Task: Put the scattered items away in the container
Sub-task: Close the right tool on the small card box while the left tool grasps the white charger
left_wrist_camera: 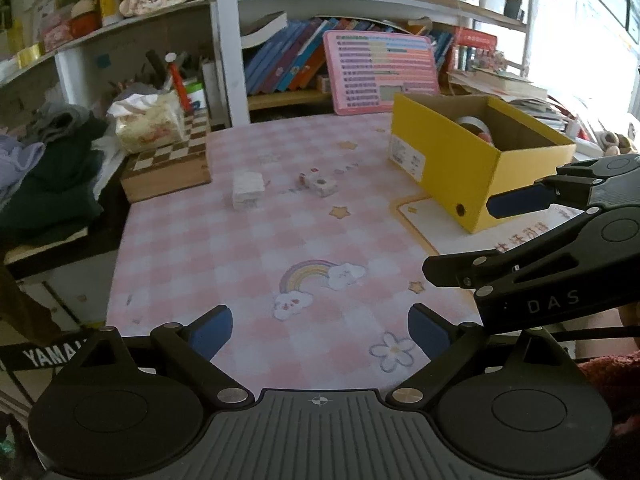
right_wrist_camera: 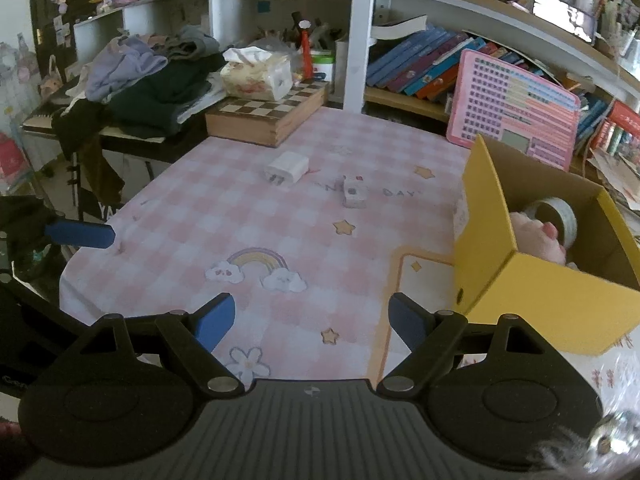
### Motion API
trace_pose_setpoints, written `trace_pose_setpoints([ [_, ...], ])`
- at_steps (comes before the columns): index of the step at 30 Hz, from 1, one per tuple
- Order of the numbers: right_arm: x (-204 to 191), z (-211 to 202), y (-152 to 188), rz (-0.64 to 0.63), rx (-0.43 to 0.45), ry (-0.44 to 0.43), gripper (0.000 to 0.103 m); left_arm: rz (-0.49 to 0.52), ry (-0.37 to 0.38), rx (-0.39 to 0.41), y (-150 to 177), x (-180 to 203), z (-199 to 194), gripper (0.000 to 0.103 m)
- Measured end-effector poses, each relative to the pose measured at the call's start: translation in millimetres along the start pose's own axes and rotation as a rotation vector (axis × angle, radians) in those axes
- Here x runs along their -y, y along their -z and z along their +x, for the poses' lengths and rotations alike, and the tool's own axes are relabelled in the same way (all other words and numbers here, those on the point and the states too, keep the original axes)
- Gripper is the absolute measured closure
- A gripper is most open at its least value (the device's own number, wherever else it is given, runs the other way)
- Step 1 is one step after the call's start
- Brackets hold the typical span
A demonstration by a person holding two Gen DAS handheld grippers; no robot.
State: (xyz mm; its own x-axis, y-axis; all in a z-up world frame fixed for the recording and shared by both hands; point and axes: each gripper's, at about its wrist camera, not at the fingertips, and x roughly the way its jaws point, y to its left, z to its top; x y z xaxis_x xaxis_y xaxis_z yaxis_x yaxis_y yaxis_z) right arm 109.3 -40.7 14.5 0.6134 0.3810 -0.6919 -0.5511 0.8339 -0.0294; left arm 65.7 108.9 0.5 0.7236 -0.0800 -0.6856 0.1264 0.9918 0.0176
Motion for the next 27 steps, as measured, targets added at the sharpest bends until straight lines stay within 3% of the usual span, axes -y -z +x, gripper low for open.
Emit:
trace_pose_setpoints([
  [14,20,48,-36,-0.028,-0.006,-0.033,0.020,-0.050,-0.034,-0.022,-30,-23,42,0.007],
  [21,41,93,-57,0.126,-0.051,-0.053,0.019,-0.103,-0.074,-0.005,-50,-41,71,0.006],
  [27,47,128,-73,0.147,-0.044,-0.015,0.019,-0.124,-0.108,0.005,-62,-59,100,0.006],
])
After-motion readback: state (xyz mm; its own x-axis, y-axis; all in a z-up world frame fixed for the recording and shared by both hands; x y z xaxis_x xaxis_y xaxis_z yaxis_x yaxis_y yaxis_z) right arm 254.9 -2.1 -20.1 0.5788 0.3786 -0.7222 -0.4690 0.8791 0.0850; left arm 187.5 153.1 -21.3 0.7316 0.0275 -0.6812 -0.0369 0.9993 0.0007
